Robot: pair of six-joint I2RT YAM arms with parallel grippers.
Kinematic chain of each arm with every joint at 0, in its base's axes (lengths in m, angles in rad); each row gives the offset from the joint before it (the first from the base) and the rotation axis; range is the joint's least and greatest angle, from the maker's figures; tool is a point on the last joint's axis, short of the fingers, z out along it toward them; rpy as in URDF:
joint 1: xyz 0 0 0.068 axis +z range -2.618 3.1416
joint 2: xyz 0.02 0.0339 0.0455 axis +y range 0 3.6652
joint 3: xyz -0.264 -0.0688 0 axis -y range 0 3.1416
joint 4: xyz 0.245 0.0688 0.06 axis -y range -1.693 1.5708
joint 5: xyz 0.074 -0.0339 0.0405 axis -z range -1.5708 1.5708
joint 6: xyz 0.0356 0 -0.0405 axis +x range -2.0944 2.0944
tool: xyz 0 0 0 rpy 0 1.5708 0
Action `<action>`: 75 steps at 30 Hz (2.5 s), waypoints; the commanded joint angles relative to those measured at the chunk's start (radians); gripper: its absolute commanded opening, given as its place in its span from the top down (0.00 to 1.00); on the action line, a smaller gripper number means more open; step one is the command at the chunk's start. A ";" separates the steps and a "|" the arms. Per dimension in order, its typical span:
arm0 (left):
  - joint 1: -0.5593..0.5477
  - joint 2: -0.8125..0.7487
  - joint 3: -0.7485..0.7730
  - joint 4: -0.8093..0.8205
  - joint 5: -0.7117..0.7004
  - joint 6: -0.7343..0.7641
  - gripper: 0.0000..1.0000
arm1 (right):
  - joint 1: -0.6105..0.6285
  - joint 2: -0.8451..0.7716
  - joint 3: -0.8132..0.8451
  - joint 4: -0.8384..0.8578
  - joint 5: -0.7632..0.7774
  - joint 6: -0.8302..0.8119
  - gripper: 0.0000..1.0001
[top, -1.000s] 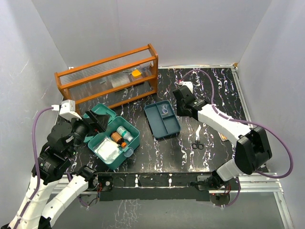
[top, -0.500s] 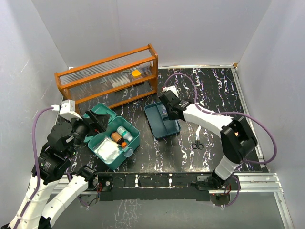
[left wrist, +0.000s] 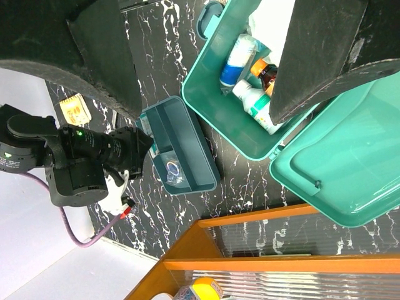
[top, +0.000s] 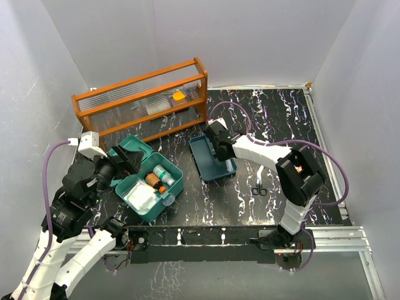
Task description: Organize the medicine kit
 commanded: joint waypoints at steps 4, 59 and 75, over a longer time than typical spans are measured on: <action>0.000 -0.008 0.027 -0.002 -0.016 0.005 0.18 | 0.005 -0.063 0.040 0.043 -0.064 0.033 0.73; 0.000 0.075 0.130 0.046 0.195 0.065 0.18 | -0.014 0.026 -0.022 0.059 -0.169 0.139 0.83; 0.000 0.091 0.156 0.076 0.224 0.084 0.17 | -0.051 -0.530 -0.320 0.019 0.118 0.358 0.53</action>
